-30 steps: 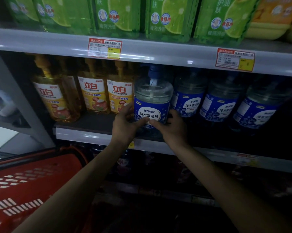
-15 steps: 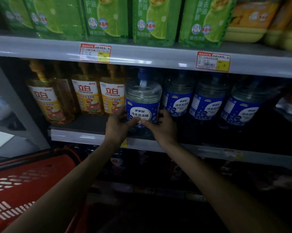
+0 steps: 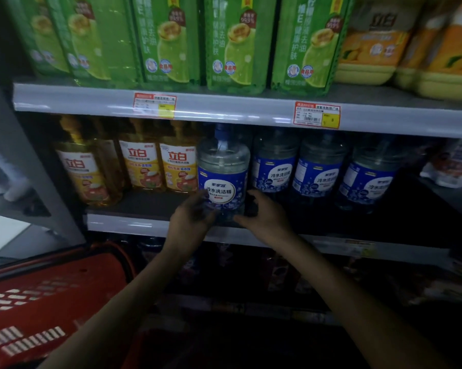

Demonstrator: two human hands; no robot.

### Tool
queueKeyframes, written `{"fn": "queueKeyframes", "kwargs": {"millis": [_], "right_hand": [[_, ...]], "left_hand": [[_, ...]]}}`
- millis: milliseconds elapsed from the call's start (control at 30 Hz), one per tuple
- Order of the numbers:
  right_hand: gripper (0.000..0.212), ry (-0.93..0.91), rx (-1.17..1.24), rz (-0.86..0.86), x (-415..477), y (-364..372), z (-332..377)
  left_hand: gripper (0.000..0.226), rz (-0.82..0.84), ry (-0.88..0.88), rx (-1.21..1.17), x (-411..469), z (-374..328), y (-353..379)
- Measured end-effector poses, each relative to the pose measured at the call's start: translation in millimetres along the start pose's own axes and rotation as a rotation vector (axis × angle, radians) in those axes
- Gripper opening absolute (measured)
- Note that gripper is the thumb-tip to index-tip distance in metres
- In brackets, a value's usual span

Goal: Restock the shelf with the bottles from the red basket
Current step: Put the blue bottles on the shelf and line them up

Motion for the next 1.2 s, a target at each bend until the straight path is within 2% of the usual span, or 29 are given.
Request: {"fn": "queueKeyframes", "kwargs": {"millis": [100,200,300,600,800,900,1033,1200], "right_hand": [[0.066,-0.046,-0.158,-0.010,-16,-8,-7],[0.070,-0.089,-0.241,0.024,-30,-19,-12],[0.069,-0.109,-0.240,0.010,-40,-35,-16],[0.077,-0.092,-0.270,0.051,-55,-86,-39],[0.067,-0.119,-0.222,-0.009,-46,-89,-33],[0.061,-0.112,-0.228,0.000,-39,-85,-32],[0.055,-0.067,-0.224,-0.012,-25,-88,-44],[0.062,0.025,-0.269,-0.050,-15,-96,-65]], "left_hand": [[0.062,0.020,0.038,0.117,-19,-8,4],[0.065,0.041,0.124,0.271,-36,-19,7],[0.066,0.063,0.158,0.390,-52,-33,12],[0.069,0.318,0.111,0.635,-77,-74,36],[0.065,0.356,0.197,0.728,-54,-96,54],[0.051,0.345,0.220,0.672,-41,-92,72],[0.037,0.244,0.106,0.384,-23,-74,113],[0.055,0.031,0.033,0.160,16,-58,155]]}}
Point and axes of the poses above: each hand's wrist, its own x-axis towards the middle knuckle, its own y-axis out of the palm, z = x × y, the point moved 1 cm from there along x, towards the middle knuckle, and after that the axes turned 2 degrees about y, right-handed, at the moved point
